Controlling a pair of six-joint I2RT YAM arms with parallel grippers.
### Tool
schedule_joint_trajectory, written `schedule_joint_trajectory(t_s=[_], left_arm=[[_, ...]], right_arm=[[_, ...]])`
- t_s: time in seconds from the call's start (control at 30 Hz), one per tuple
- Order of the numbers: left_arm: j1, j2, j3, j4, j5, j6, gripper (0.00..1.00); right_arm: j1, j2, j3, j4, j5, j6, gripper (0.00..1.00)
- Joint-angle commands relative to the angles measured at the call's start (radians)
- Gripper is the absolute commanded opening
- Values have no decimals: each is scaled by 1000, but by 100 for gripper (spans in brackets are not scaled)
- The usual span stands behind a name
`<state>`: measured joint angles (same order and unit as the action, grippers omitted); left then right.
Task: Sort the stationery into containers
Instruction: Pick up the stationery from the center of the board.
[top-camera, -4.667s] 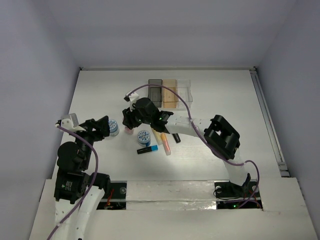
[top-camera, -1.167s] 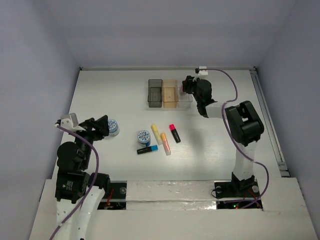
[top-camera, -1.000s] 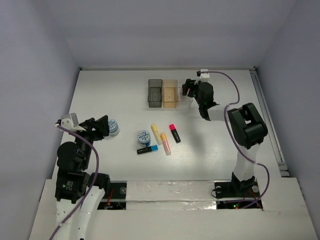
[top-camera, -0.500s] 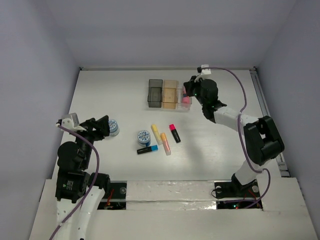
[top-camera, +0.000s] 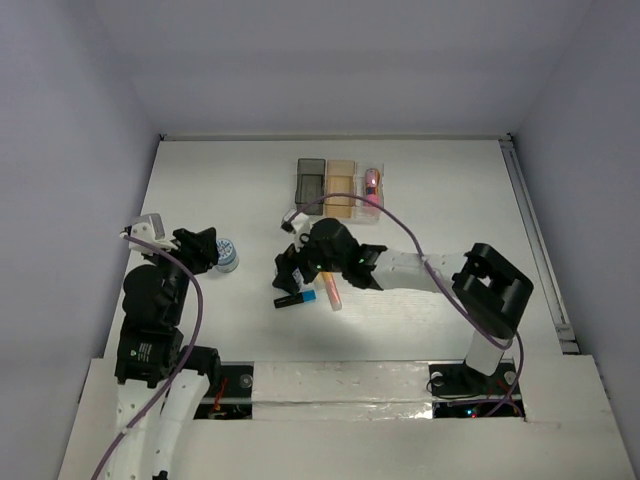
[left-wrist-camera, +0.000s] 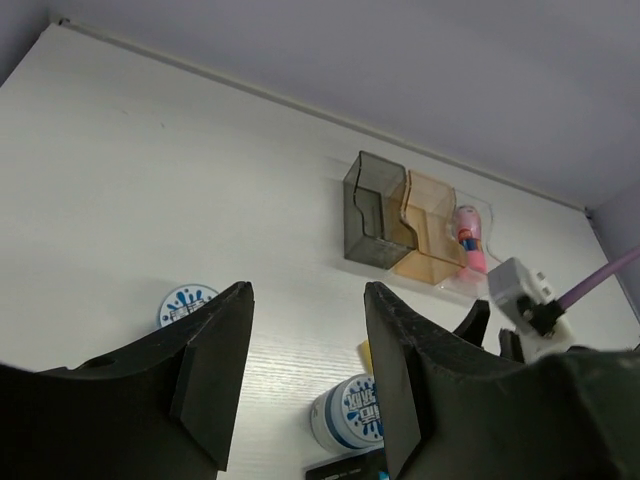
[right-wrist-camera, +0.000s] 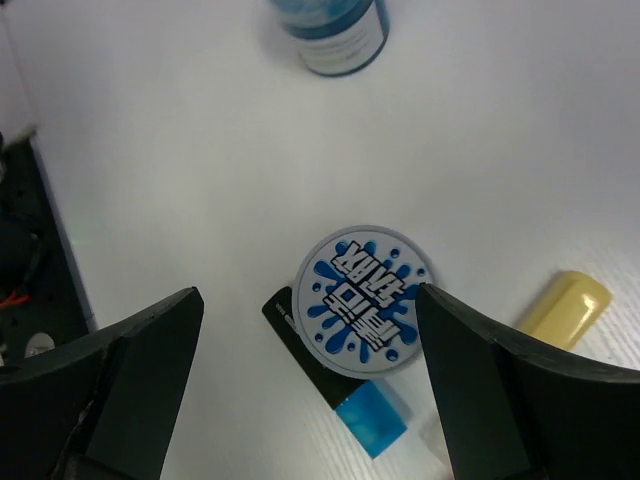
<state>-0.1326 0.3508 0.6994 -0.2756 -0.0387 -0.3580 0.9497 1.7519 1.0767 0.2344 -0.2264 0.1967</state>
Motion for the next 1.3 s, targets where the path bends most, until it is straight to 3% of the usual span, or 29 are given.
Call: schedule_joint_trajectory(t_s=[0.0, 0.17, 0.27, 0.53, 0.87, 1.03, 1.2, 1.27], left_arm=[[13, 43, -1, 27, -10, -13, 45], [13, 54, 2, 26, -12, -13, 48], [13, 54, 0, 29, -4, -13, 49], [13, 40, -1, 30, 2, -12, 49], [22, 53, 0, 29, 0, -12, 50], [22, 53, 0, 29, -3, -13, 51], [22, 62, -1, 27, -4, -15, 53], [22, 66, 0, 24, -12, -16, 54]], right_arm=[[53, 53, 83, -90, 67, -66, 93], [101, 96, 117, -133, 328, -66, 94], [119, 101, 112, -119, 383, -77, 94], [132, 17, 60, -78, 446, -80, 94], [132, 110, 104, -104, 481, -71, 99], [132, 184, 192, -102, 486, -75, 88], [132, 201, 215, -95, 486, -63, 56], [132, 178, 207, -92, 496, -66, 54]])
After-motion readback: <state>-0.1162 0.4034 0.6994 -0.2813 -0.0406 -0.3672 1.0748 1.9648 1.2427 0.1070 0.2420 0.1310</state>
